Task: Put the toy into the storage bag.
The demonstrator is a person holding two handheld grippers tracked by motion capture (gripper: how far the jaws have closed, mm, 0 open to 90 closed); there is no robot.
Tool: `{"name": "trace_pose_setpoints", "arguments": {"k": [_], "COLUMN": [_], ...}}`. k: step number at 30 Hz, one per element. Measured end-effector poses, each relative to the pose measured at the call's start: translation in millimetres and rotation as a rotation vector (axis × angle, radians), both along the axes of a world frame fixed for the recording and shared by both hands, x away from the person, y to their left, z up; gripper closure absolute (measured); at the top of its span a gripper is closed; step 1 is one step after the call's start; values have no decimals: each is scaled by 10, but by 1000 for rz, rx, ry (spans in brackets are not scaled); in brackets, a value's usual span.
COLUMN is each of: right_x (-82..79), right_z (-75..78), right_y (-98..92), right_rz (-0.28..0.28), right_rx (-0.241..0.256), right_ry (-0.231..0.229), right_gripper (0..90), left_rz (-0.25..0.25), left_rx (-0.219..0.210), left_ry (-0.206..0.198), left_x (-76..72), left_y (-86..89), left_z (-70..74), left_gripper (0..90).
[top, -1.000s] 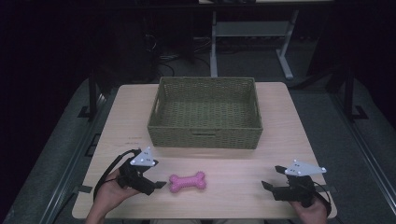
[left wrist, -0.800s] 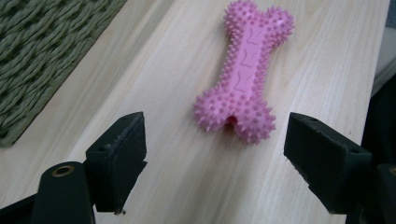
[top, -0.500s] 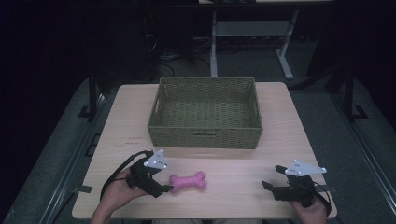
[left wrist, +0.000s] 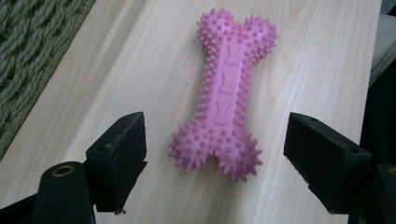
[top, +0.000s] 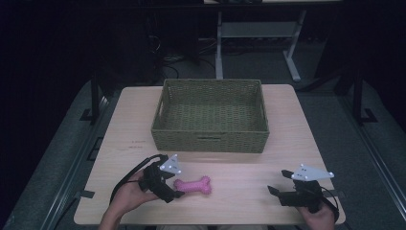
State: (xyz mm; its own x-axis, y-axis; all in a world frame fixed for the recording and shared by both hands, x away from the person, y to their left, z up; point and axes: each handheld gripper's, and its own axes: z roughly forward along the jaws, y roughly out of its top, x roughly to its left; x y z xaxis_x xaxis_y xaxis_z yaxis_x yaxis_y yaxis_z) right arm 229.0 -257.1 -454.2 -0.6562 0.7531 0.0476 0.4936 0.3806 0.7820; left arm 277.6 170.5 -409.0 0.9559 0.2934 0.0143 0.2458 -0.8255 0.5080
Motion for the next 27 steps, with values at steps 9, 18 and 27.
{"name": "trace_pose_setpoints", "arguments": {"k": [9,18,27], "right_x": [-7,-11,-21], "right_z": [4,6,10], "right_y": [8,10,25], "right_rz": [0,5,6], "right_rx": [1,5,5], "right_ry": [-2,-11,-9], "right_gripper": [211,211,211], "left_rz": [-38,-50,-78], "left_rx": [27,74,106], "left_ry": [2,27,33], "left_x": [24,67,90], "left_y": [-160,-286,-412], "left_z": [-10,-114,-177], "left_gripper": [214,233,255]}}
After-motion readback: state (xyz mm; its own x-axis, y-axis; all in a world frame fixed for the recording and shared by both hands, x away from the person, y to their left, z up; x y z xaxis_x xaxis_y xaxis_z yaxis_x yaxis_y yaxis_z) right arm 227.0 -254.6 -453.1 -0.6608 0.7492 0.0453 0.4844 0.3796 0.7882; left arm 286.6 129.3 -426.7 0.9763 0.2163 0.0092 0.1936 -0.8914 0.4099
